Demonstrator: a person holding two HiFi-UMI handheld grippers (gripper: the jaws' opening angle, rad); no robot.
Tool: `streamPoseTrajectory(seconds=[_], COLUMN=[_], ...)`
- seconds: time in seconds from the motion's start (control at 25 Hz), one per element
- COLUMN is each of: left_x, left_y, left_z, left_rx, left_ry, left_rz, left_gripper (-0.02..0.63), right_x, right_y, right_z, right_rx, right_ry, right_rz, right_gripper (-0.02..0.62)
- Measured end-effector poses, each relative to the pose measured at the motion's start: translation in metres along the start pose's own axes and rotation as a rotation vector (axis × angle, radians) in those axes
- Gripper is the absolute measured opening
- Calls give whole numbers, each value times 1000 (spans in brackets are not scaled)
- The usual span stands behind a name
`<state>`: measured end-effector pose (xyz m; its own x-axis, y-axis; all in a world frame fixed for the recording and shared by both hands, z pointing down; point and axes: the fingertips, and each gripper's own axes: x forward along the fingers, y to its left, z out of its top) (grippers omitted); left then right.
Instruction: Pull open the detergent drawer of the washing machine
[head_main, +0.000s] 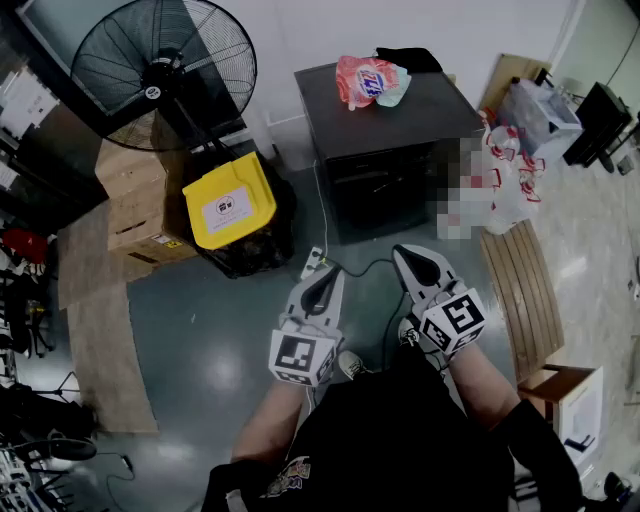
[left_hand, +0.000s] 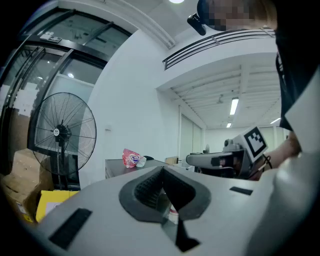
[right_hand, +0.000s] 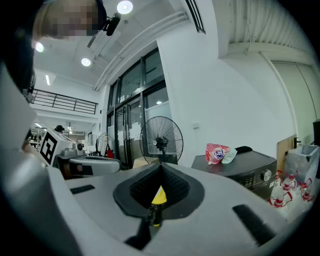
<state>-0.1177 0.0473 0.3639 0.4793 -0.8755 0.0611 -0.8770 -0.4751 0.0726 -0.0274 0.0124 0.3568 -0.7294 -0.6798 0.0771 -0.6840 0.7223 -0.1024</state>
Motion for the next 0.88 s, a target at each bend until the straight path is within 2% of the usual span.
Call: streamPoseTrajectory(seconds=[0.4,0.56,0.6,0.64,0.68,0.88], left_x=[-5,-8,-9,-10,-11,-9], left_y=[2,2,2,2,3,6], left_z=[2,-2,-2,-1,1,-3], left_rx=[1,2,6,10,12,20], left_ry=[-13,-13,-14,-17,-19,-19], left_rz=[4,-15,-19,-22,-25,-29], left_gripper=[8,15,35,80,125,198], right_x=[-2,-2,-1,1,3,16], right_y=[0,-4,-5,-7,-8,-22], right_z=[8,6,6,6,6,-3], right_rx=[45,189,242,292,333,477], right_ry=[-58,-103,-115,-127,-137,-156], right_rz=[-14,-4,4,11,16,26], right_gripper=[8,15,96,133,134,203])
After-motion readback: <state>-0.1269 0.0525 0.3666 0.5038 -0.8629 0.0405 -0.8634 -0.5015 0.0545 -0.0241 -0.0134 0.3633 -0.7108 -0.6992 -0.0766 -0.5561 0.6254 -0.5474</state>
